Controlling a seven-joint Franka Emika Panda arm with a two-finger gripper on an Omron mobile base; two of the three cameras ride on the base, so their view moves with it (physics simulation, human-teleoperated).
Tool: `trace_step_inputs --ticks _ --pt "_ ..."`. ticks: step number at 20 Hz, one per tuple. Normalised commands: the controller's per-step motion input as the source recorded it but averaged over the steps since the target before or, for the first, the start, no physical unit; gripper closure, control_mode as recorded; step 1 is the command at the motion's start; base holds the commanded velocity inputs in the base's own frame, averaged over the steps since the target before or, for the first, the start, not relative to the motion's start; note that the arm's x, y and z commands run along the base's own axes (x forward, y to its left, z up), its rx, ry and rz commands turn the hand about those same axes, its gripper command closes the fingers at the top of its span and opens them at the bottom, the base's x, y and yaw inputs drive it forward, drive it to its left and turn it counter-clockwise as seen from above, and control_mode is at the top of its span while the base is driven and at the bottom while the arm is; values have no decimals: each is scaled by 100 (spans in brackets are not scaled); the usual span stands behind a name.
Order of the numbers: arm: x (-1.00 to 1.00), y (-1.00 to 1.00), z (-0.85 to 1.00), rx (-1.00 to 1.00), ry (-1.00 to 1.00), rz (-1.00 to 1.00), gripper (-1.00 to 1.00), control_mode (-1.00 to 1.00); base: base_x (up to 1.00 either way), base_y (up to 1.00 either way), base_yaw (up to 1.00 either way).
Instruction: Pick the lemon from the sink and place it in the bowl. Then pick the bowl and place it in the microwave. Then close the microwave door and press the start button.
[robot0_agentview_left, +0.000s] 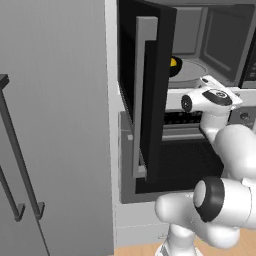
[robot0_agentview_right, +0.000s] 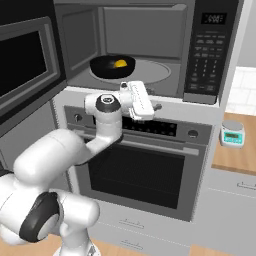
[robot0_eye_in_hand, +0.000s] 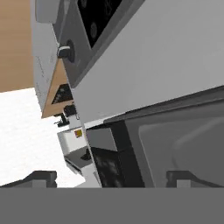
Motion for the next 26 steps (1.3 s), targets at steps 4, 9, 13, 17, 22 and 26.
trace_step_inputs --ticks 4,9,13,17,22,26 --pt "-82 9 -9 -17 -32 0 -100 -100 0 0 0" --pt "-72 46 -27 -19 -12 -7 -100 -100 0 0 0" --pt "-45 59 -51 -19 -4 -13 -100 -100 0 0 0" --pt "-47 36 -50 -15 0 -2 -100 -100 0 0 0" --pt "-73 34 -27 -5 -2 0 -100 -100 0 0 0" --pt "-69 59 -34 -3 -5 0 -100 -100 0 0 0"
